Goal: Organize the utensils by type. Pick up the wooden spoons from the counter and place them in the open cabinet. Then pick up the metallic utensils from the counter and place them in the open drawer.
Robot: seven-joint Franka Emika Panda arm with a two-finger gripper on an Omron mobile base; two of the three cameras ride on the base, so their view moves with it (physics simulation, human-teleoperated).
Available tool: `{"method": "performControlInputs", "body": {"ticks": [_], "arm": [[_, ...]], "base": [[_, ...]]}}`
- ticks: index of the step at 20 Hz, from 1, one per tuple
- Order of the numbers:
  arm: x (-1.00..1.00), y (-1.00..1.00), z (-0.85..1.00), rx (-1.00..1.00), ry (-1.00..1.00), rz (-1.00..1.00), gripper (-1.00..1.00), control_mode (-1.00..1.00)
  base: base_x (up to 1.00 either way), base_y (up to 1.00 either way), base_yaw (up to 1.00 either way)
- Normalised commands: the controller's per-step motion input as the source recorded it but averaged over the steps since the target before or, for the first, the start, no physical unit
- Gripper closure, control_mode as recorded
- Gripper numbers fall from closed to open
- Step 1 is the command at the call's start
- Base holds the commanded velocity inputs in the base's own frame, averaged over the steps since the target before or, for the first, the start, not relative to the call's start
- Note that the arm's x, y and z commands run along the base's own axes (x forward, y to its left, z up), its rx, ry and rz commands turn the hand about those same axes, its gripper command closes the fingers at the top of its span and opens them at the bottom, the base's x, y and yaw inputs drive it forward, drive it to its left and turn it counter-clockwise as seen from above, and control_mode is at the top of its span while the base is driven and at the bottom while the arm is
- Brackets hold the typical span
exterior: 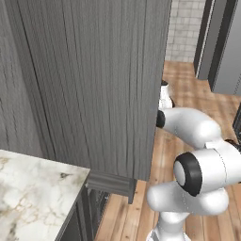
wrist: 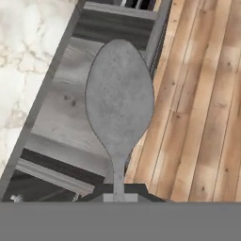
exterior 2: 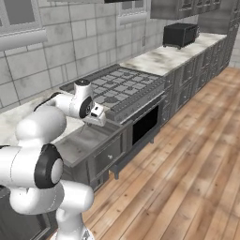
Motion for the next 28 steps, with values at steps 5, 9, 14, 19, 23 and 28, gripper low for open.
{"method": "performControlInputs", "body": {"ticks": [5,9,14,19,23,28], "arm": [[0.15,0.03,-0.52,0.01,0.19,-0.01,1.00,-1.00],[0.18,0.11,-0.54,-0.03,0.10,-0.04,1.00,-1.00],[0.26,0.14,-0.46,0.00,0.07,-0.04,1.00,-1.00],[0.21,0.12,-0.42,0.00,0.00,-0.05,1.00,-1.00],[0.15,0.11,-0.44,0.00,0.01,-0.05,1.00,-1.00],[0.15,0.06,-0.35,-0.02,0.08,-0.04,1.00,-1.00]], "base": [[0.00,0.00,0.00],[0.00,0.00,0.00],[0.00,0.00,0.00],[0.00,0.00,0.00],[0.00,0.00,0.00],[0.00,0.00,0.00]]}}
